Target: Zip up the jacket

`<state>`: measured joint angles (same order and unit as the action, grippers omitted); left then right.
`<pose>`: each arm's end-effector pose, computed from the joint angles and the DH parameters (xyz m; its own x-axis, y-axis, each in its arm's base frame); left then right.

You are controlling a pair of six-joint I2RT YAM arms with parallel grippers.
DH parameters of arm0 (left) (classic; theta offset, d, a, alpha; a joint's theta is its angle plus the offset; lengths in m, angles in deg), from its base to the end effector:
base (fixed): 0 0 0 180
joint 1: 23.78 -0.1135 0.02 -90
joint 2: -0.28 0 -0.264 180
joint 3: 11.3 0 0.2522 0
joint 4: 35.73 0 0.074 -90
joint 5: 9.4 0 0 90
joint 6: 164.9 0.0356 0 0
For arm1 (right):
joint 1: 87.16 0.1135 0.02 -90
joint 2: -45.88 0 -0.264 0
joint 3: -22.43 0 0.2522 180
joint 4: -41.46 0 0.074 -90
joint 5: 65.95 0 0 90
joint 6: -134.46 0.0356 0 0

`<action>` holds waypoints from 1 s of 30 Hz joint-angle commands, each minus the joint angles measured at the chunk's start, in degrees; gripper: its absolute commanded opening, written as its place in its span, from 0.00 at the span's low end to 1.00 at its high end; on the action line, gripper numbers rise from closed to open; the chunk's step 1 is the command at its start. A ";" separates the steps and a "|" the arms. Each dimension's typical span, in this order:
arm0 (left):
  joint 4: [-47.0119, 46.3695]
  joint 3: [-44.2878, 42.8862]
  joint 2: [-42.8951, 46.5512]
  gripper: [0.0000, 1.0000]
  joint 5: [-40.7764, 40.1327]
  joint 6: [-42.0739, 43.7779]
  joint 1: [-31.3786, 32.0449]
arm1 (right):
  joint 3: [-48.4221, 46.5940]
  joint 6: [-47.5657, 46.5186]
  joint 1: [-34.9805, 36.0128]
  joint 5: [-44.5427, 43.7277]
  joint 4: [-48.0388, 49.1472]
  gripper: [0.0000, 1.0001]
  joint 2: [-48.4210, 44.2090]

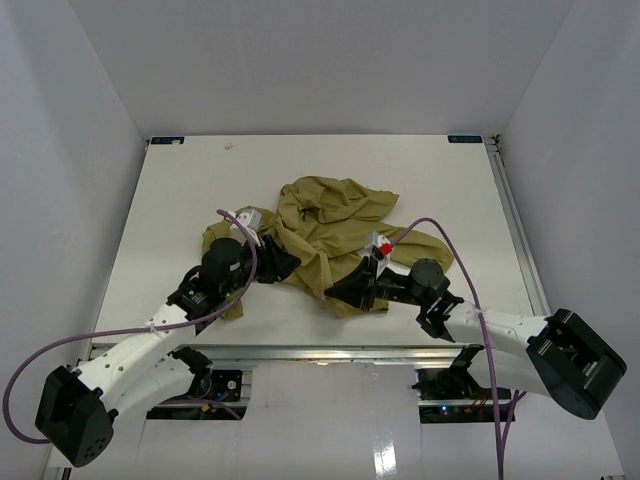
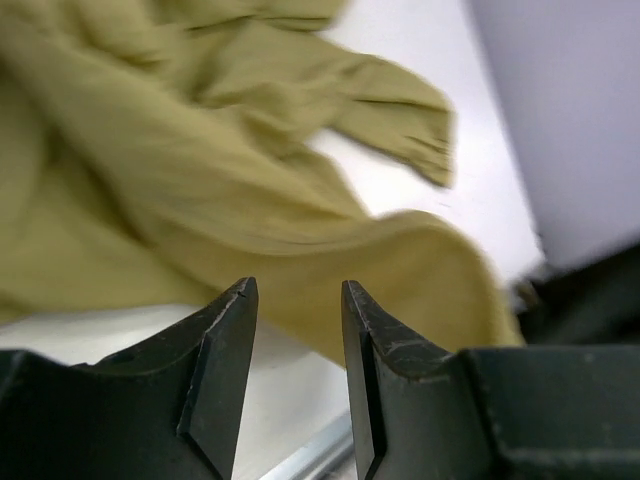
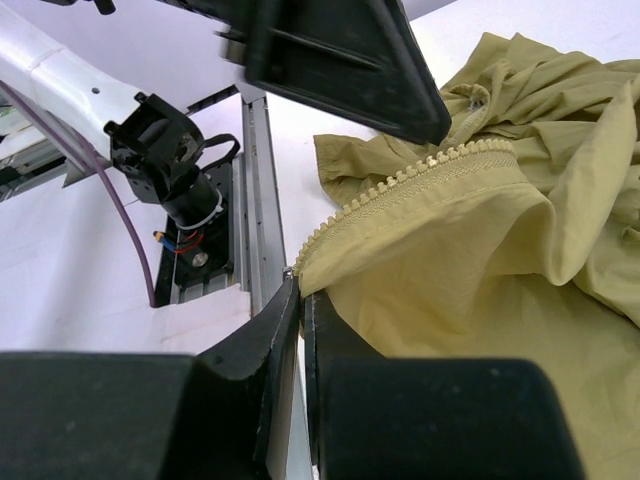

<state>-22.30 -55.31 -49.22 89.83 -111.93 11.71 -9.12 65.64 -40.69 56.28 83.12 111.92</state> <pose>0.1618 -0.1224 0.2547 -0.6303 -0.2807 -0.7239 0.3971 0.6846 -0.6112 0.1405 0.1755 0.2249 -0.2731 0.1563 -0.9492 -0.9428 0.1528 0.2964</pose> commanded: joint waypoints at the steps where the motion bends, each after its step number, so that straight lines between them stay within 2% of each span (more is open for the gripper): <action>1: 15.94 -2.67 -2.35 0.51 -20.84 -5.10 -2.17 | 1.38 -1.35 -0.27 -2.73 1.67 0.08 -2.54; 4: 20.75 -2.04 -1.14 0.53 -31.29 -9.15 -4.49 | 1.91 -2.46 -0.33 -3.28 -0.10 0.08 -4.13; 7: 25.19 -1.91 -0.42 0.55 -37.81 -11.01 -6.48 | 3.06 -3.16 -0.37 -3.88 -0.53 0.08 -5.65; 12: 31.92 -4.74 -4.70 0.51 -43.01 -9.12 -7.36 | 3.89 -3.08 -0.41 -3.41 -0.66 0.08 -6.88; 15: 34.01 -6.08 -9.93 0.50 -44.60 -9.98 -7.37 | 3.98 -2.91 -0.41 -2.21 -0.58 0.08 -7.57; 19: 38.62 -8.06 -16.05 0.53 -51.18 -14.46 -7.37 | 5.23 -2.90 -0.50 -2.39 -0.70 0.08 -9.27; 25: 25.47 -7.90 -23.89 0.53 -47.30 -5.19 -7.83 | 5.48 -2.55 -0.41 -2.34 -1.25 0.08 -10.53; 27: 19.89 -8.42 -26.41 0.50 -46.88 -1.95 -7.89 | 5.48 -2.55 -0.41 -2.42 -1.62 0.08 -10.83; 30: 8.91 -7.00 -28.54 0.49 -38.82 4.57 -8.43 | 5.48 -3.02 -0.44 -3.08 -2.04 0.08 -10.57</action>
<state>2.59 -61.95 -76.00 43.83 -116.85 4.04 -3.60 63.53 -40.98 53.95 80.12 102.04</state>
